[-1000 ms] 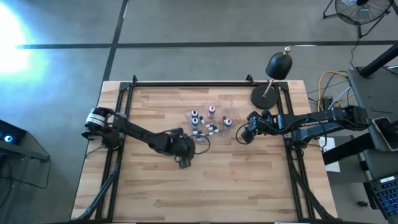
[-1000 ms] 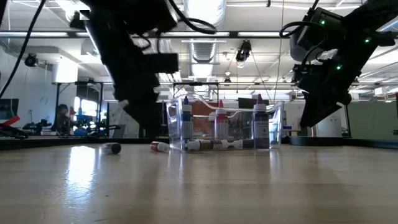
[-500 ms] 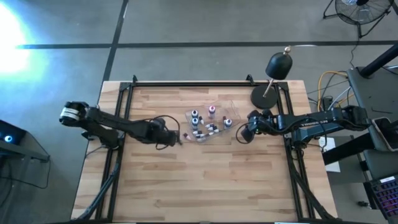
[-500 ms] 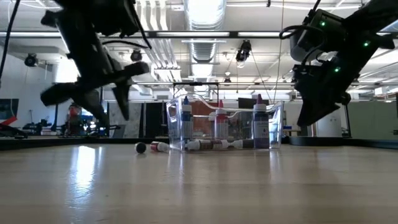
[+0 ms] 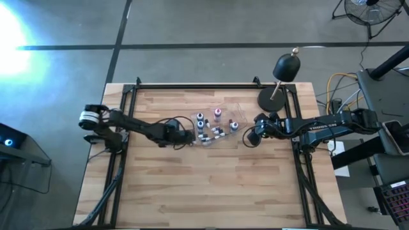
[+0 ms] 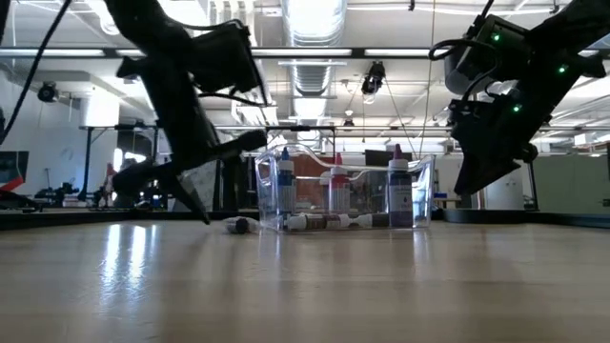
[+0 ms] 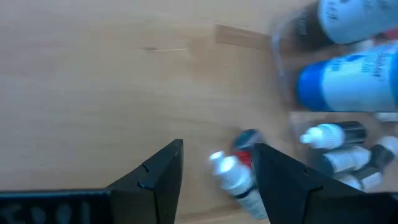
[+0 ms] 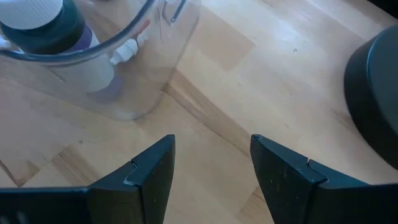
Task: Pick & Place food coloring
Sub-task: Put the small green food coloring bottle into the transparent container
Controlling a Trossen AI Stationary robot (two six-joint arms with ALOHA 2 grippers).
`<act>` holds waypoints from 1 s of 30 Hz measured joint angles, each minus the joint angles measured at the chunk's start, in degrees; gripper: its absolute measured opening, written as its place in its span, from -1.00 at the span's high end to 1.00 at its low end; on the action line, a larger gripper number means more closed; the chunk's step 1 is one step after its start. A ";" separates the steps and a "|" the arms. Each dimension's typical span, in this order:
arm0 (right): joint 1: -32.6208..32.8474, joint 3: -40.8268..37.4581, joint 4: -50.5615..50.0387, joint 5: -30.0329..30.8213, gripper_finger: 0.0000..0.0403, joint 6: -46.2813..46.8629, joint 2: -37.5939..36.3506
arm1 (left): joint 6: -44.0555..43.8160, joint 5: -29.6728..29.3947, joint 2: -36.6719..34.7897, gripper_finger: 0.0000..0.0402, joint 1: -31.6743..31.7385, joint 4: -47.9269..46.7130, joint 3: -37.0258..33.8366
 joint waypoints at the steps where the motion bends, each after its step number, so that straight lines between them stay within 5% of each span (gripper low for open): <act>1: 0.00 -0.08 -0.02 0.00 -0.01 0.00 0.00 | 0.75 0.01 0.89 0.17 0.10 0.17 1.00; 15: 0.00 -1.82 -0.13 -0.15 -0.01 -0.02 0.00 | 13.49 5.62 3.15 0.17 0.05 -3.92 3.82; 25: 0.02 -2.25 -0.10 -0.15 -0.01 -0.02 0.01 | 38.53 5.69 2.31 0.17 -0.64 -4.66 4.05; 30: 0.02 -2.25 -0.11 -0.17 -0.01 0.20 0.00 | 34.95 6.48 0.32 0.17 -0.33 -4.11 4.28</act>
